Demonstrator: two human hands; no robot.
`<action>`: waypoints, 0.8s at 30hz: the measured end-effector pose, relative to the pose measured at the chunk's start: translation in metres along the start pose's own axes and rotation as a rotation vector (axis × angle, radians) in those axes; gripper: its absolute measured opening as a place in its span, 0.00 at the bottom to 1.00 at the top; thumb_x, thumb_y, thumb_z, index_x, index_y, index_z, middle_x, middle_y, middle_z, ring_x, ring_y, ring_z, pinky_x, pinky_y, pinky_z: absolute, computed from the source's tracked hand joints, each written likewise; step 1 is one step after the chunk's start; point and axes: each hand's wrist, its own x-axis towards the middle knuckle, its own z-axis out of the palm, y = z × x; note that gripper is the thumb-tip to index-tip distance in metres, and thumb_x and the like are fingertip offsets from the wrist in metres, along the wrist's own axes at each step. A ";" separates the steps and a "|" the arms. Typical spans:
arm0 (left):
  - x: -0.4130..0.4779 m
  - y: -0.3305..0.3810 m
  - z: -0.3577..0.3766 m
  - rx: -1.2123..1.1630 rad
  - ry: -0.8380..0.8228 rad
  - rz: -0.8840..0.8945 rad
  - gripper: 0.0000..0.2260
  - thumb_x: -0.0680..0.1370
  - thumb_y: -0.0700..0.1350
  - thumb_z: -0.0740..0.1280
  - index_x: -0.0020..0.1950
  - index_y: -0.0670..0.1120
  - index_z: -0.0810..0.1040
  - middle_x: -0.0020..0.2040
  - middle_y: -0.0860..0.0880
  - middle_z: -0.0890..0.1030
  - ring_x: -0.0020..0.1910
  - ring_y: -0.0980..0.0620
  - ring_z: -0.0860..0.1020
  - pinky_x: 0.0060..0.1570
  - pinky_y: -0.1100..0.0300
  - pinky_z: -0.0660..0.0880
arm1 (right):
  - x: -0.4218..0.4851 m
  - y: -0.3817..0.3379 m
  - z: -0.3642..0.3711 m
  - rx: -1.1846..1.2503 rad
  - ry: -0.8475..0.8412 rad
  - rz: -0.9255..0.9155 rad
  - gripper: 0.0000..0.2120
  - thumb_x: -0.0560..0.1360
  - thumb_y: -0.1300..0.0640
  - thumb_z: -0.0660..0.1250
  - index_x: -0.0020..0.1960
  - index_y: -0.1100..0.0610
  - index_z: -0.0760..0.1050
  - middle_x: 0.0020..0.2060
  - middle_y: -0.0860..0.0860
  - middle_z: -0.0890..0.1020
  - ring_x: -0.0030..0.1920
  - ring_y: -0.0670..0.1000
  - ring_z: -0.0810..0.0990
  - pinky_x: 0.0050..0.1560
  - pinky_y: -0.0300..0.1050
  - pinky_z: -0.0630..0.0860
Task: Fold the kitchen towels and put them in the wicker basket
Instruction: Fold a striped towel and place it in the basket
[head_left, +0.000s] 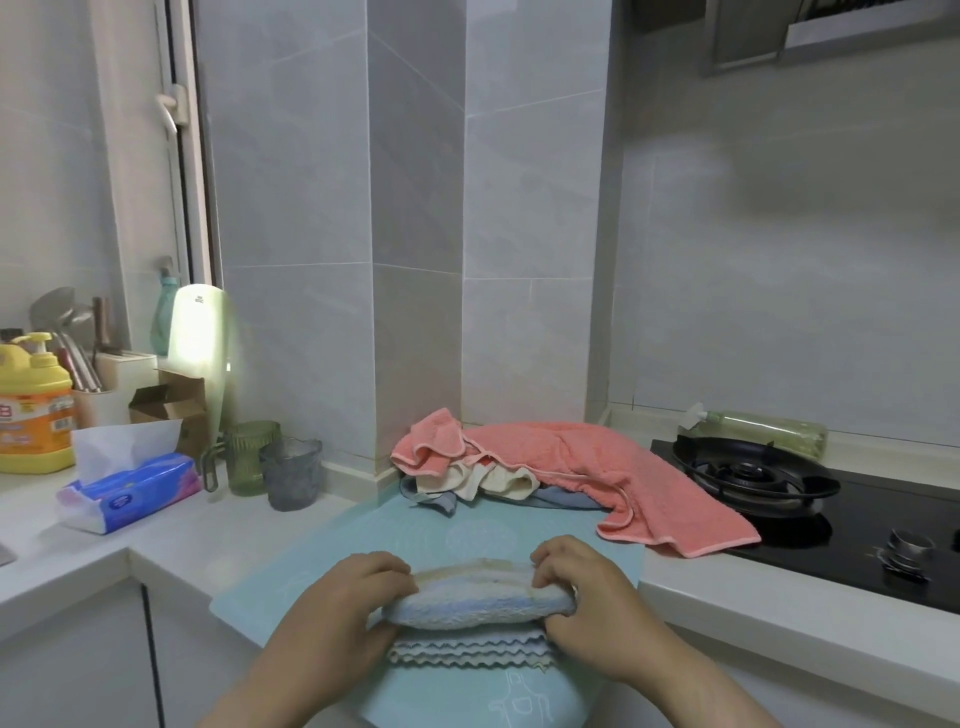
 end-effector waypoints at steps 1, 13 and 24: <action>0.000 0.000 0.000 0.004 -0.023 0.013 0.15 0.61 0.44 0.74 0.45 0.56 0.80 0.50 0.63 0.79 0.48 0.66 0.75 0.47 0.77 0.67 | -0.001 0.001 0.001 0.002 0.021 -0.012 0.19 0.67 0.64 0.67 0.38 0.38 0.71 0.53 0.35 0.74 0.58 0.33 0.72 0.54 0.23 0.64; 0.004 0.001 -0.010 0.149 -0.227 -0.024 0.12 0.70 0.47 0.62 0.49 0.52 0.82 0.58 0.63 0.77 0.57 0.63 0.75 0.51 0.70 0.71 | -0.013 -0.004 -0.010 -0.107 -0.172 -0.027 0.15 0.73 0.52 0.63 0.57 0.48 0.83 0.55 0.31 0.72 0.59 0.33 0.72 0.60 0.25 0.66; 0.054 0.054 0.014 0.187 -0.261 -0.286 0.08 0.78 0.49 0.55 0.53 0.50 0.72 0.49 0.52 0.75 0.50 0.48 0.75 0.48 0.53 0.71 | 0.024 -0.029 0.008 -0.248 -0.198 0.122 0.18 0.79 0.53 0.53 0.68 0.52 0.67 0.65 0.48 0.69 0.66 0.52 0.68 0.67 0.48 0.65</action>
